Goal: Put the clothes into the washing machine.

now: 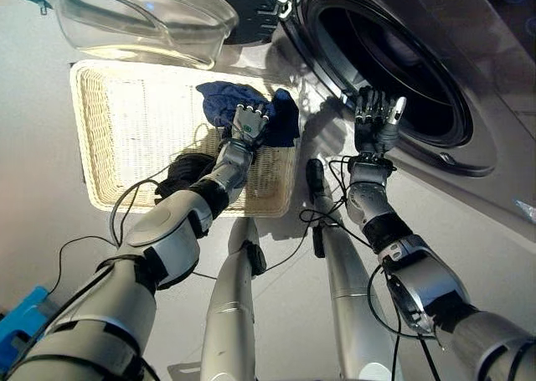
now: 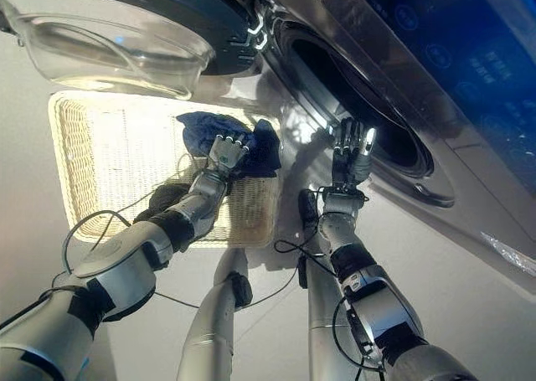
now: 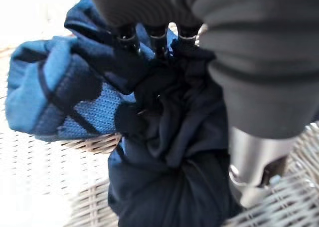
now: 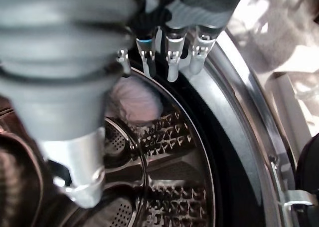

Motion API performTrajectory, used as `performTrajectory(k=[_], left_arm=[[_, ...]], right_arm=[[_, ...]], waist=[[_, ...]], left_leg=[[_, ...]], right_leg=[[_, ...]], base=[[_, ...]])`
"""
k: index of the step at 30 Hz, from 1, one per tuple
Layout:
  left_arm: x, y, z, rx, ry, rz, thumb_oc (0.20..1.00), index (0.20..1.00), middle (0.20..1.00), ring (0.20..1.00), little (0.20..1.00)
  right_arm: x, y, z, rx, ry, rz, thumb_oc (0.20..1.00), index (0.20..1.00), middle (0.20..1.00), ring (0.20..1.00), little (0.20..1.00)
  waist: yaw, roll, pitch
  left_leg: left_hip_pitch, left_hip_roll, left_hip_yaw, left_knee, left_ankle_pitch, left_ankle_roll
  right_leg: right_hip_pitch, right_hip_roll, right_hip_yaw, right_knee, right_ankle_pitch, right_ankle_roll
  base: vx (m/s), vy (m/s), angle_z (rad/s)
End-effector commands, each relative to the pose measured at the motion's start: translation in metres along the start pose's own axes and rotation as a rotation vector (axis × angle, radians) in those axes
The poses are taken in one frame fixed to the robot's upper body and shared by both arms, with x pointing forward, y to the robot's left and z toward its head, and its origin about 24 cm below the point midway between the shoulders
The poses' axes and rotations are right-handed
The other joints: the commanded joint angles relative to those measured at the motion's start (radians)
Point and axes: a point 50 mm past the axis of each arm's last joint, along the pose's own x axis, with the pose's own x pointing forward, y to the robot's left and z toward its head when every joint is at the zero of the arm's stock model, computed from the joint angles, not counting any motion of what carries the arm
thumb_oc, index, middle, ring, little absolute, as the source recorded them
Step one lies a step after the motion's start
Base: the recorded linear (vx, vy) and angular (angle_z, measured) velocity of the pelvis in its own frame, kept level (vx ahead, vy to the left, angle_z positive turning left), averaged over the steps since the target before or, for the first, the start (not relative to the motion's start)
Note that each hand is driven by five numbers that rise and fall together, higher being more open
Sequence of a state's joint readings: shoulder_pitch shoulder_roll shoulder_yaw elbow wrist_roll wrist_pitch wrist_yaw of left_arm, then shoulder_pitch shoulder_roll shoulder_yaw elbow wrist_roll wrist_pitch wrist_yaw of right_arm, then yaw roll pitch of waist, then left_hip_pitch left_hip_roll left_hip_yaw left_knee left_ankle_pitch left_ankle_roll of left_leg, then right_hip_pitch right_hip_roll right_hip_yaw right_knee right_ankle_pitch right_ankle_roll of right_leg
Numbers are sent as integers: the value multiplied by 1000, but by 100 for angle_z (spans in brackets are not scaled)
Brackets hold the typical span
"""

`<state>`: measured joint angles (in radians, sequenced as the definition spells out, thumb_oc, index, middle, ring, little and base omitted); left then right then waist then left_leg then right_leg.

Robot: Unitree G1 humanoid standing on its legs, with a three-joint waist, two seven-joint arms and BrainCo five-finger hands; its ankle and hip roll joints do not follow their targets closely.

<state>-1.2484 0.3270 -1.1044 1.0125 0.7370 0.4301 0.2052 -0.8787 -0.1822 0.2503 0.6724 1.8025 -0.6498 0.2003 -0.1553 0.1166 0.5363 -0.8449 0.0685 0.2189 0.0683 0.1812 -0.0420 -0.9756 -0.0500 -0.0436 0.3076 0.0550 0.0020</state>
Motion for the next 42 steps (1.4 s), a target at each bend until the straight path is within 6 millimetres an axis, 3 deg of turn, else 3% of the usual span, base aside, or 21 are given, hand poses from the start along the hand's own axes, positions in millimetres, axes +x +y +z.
performTrajectory(k=[1,7,8,9,25,29,33,34,39,40,41,42], left_arm=[[1,-16,-55,78,237,-106,1000,1000,1000,1000,1000],[-2,-25,-67,66,288,-208,1000,1000,1000,1000,1000],[-2,-27,-66,56,284,-225,878,878,878,878,878],[-1,-29,-64,44,250,-229,200,200,200,200,200],[-1,-34,-69,-81,172,-146,200,200,200,200,200],[-1,-34,-70,-292,189,-87,200,200,200,200,200],[-2,-31,-69,-540,204,-4,200,200,200,200,200],[-3,-31,-69,-697,213,41,200,200,200,200,200],[-9,-30,-63,-976,193,122,200,200,200,200,200],[-14,-31,-58,-1146,175,147,200,200,200,200,200],[-14,-32,-58,-1154,174,147,200,200,200,200,200],[-19,-33,-53,-1281,155,164,200,200,200,200,200]], right_arm=[[-2,12,-7,90,-36,59,1000,1000,1000,1000,1000],[-8,10,-10,125,-24,78,1000,1000,1000,1000,1000],[-8,10,-10,128,-22,82,1000,1000,1000,1000,1000],[-9,10,-12,142,-16,91,1000,1000,1000,1000,1000],[-7,5,-9,137,-14,88,1000,1000,1000,1000,1000],[-4,7,-4,76,-10,90,1000,1000,1000,1000,1000],[-3,13,-2,-75,-3,98,1000,1000,1000,1000,1000],[-5,18,-2,-204,6,112,1000,1000,1000,1000,1000],[-14,23,-11,-562,72,173,1000,1000,1000,1000,1000],[-20,20,-14,-761,109,221,1000,1000,1000,1000,1000],[-21,19,-15,-776,117,225,1000,1000,1000,1000,1000],[-25,14,-15,-904,148,257,1000,1000,1000,1000,1000]], waist=[[0,-66,-16],[-2,-72,-16],[-2,-73,-16],[-2,-73,-16],[12,-78,-16],[19,-77,-16],[29,-78,-16],[35,-78,-16],[49,-76,-16],[57,-75,-16],[57,-75,-16],[63,-75,-16]], left_leg=[[-35,-48,52,54,-35,-68],[-48,-40,44,66,-42,-73],[-49,-40,44,67,-42,-73],[-48,-37,44,71,-44,-74],[5,-31,42,91,-55,-75],[21,-29,35,107,-63,-70],[27,-29,25,134,-70,-66],[35,-29,17,148,-75,-63],[63,-36,-3,156,-87,-52],[84,-39,-11,156,-93,-46],[86,-39,-12,156,-94,-46],[103,-40,-15,154,-99,-42]], right_leg=[[7,8,-44,-93,127,139],[-4,4,-41,-87,123,143],[-5,4,-41,-86,123,144],[-5,4,-42,-78,120,143],[53,-9,-73,-40,85,137],[70,-11,-82,-5,62,130],[77,-13,-86,33,42,124],[87,-15,-89,52,28,119],[114,-17,-96,77,2,113],[133,-17,-100,87,-12,110],[135,-17,-101,88,-13,110],[152,-19,-106,90,-22,110]], base=[[0,0,0],[0,0,-1],[0,0,0],[0,0,0],[-2,0,0],[-37,-2,7],[-25,-20,8],[-30,-16,10],[-7,-2,2],[-18,3,5],[-9,6,8],[2,3,11]])
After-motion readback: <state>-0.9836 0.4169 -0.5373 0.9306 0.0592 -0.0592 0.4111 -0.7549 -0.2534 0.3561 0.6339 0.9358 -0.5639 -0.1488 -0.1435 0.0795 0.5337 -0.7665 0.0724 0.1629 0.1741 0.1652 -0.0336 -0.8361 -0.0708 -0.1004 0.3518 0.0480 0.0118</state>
